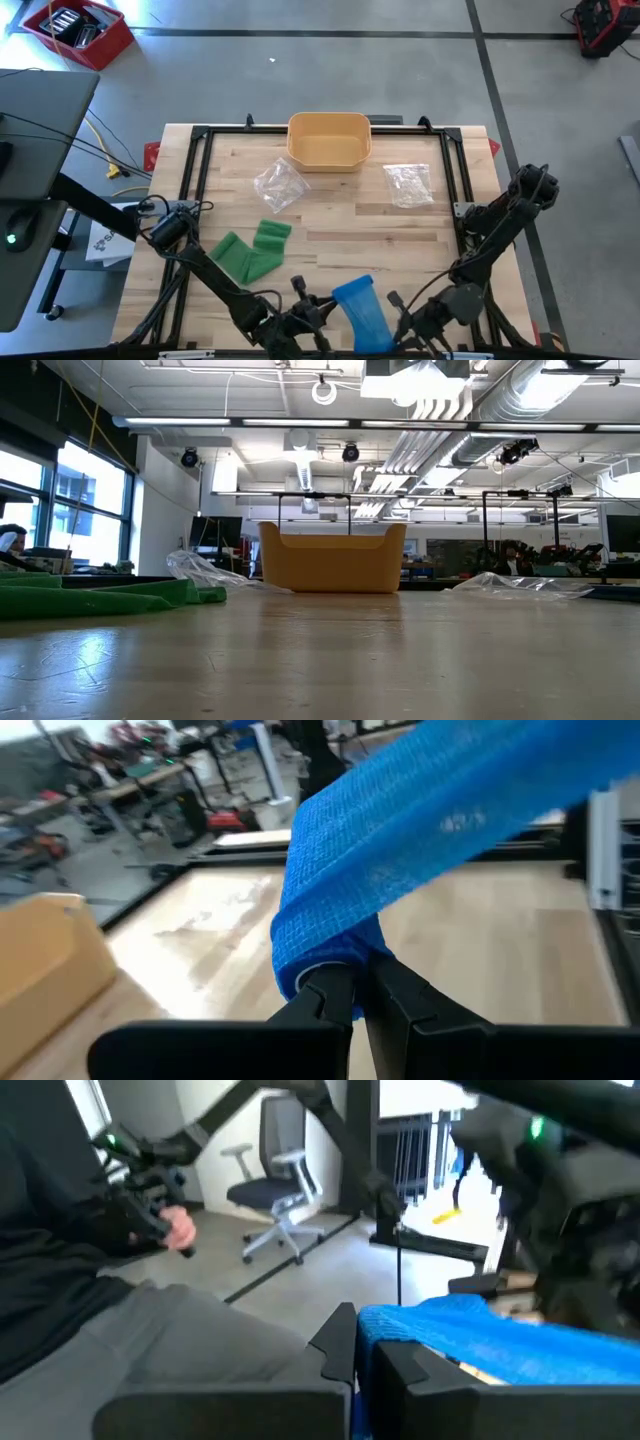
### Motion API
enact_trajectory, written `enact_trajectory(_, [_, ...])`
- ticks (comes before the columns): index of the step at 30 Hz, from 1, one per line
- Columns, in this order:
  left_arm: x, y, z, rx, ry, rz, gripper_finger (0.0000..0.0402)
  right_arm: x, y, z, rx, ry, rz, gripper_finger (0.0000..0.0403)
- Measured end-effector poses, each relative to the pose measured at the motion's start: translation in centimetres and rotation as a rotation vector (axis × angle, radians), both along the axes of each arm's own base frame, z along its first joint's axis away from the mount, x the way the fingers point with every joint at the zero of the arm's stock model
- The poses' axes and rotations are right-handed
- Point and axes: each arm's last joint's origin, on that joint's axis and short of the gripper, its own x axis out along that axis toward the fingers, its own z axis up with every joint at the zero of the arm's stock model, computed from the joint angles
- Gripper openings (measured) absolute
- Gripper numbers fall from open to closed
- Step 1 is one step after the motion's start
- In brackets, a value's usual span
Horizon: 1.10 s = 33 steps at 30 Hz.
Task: Roll bandage
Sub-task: Roll the blue bandage
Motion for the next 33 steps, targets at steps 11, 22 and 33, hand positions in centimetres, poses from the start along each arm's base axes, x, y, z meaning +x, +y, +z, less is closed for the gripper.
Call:
enact_trajectory(11, [-0.1,-1.2,2.2,0.046,-0.104,-0.012,0.0007,0.2,-2.9,-5.2,0.002,0.187,-0.175,0.0])
enact_trajectory(22, [0.2,-1.6,2.8,0.057,-0.113,-0.139,0.0007,1.4,-4.7,-6.0,-0.09,0.154,-0.233,0.0016])
enact_trajectory(33, [0.0,-1.3,1.8,0.043,-0.062,-0.104,0.0007,0.1,-5.8,-4.6,-0.225,0.37,-0.326,0.0127])
